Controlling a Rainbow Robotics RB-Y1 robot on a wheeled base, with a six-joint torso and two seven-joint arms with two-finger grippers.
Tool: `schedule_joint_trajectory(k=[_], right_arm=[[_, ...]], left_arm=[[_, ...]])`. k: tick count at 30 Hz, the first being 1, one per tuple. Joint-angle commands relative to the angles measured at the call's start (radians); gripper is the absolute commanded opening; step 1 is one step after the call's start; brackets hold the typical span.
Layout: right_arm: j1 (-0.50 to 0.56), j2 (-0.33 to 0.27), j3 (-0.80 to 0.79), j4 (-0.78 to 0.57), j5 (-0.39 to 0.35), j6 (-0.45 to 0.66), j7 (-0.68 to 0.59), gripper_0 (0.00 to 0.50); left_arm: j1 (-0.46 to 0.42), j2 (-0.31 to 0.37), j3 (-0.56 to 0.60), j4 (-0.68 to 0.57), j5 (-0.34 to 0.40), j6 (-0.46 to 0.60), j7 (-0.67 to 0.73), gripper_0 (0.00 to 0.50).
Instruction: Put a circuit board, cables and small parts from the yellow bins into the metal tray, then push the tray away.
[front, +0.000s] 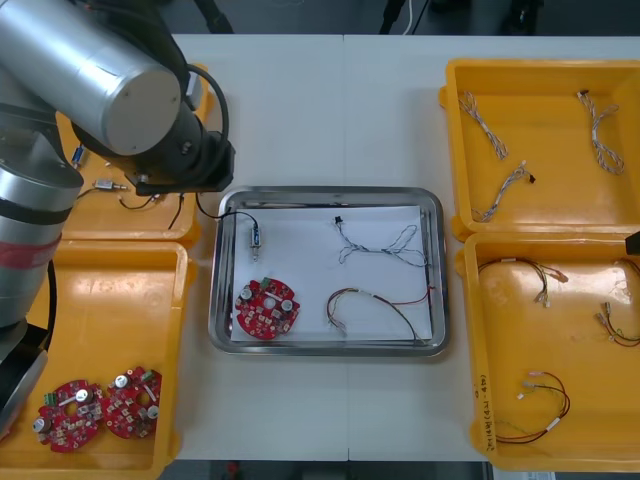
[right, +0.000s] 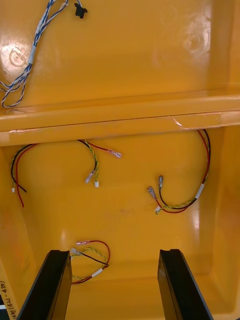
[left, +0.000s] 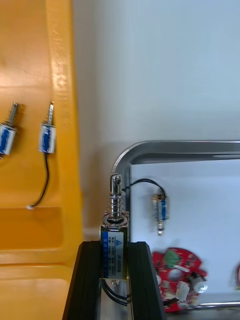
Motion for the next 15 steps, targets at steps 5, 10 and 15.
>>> schedule_joint_trajectory(k=[5,10,15], right_arm=[[-0.006,0.008,-0.027,-0.024,0.004,0.003,0.068,0.500],[-0.012,0.009,-0.027,-0.024,-0.006,0.003,0.090,0.500],[-0.012,0.009,-0.029,-0.024,-0.014,0.003,0.111,0.500]], left_arm=[[-0.061,-0.048,-0.183,-0.035,-0.005,-0.010,0.275,0.000],[-0.061,-0.053,-0.280,-0.029,-0.019,-0.085,0.347,0.000],[-0.061,-0.053,-0.353,0.003,-0.025,-0.173,0.385,0.000]])
